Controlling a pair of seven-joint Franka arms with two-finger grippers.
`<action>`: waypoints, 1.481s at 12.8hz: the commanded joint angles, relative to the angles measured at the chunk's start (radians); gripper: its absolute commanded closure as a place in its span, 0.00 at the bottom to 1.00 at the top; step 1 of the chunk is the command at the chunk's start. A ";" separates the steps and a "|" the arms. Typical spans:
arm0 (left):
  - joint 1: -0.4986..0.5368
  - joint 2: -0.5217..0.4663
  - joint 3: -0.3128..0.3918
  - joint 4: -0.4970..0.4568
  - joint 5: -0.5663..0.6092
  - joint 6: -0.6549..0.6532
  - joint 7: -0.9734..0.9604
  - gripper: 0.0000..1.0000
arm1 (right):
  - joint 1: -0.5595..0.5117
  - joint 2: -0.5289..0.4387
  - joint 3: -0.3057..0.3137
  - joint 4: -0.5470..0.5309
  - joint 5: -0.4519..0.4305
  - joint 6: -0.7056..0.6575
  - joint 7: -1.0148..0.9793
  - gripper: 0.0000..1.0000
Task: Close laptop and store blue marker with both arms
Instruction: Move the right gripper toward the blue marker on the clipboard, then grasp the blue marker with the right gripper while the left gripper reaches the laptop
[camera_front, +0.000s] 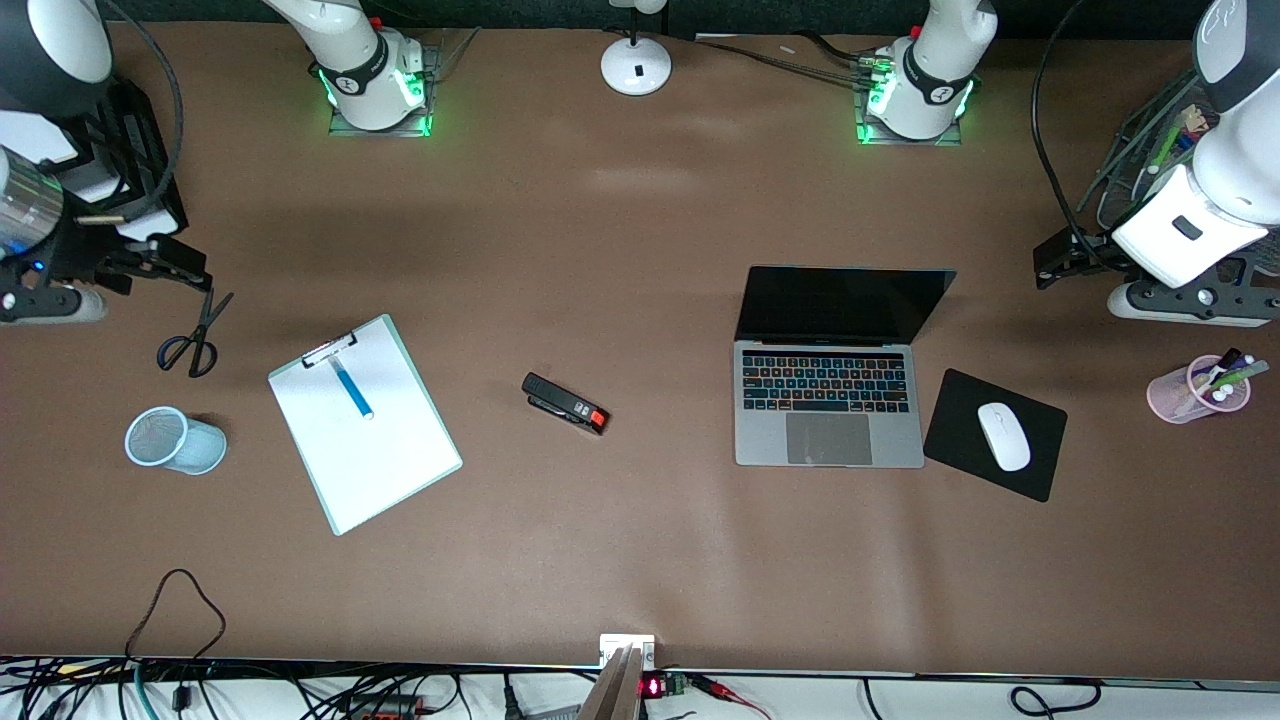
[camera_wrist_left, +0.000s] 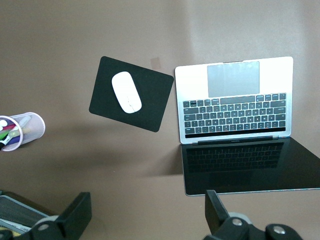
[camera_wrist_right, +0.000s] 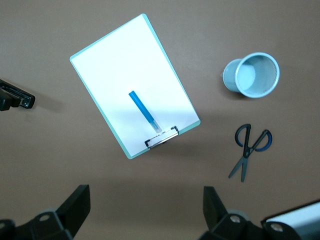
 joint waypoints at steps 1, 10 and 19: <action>0.007 0.014 0.000 0.030 -0.009 -0.019 0.022 0.00 | 0.003 0.021 0.005 -0.002 0.008 0.034 -0.049 0.00; 0.015 0.028 0.002 0.027 -0.088 -0.082 0.024 0.11 | 0.034 0.146 0.011 -0.022 0.003 0.155 -0.282 0.00; 0.003 0.051 -0.004 0.018 -0.123 -0.197 0.002 1.00 | 0.049 0.229 0.012 -0.139 0.013 0.379 -0.556 0.20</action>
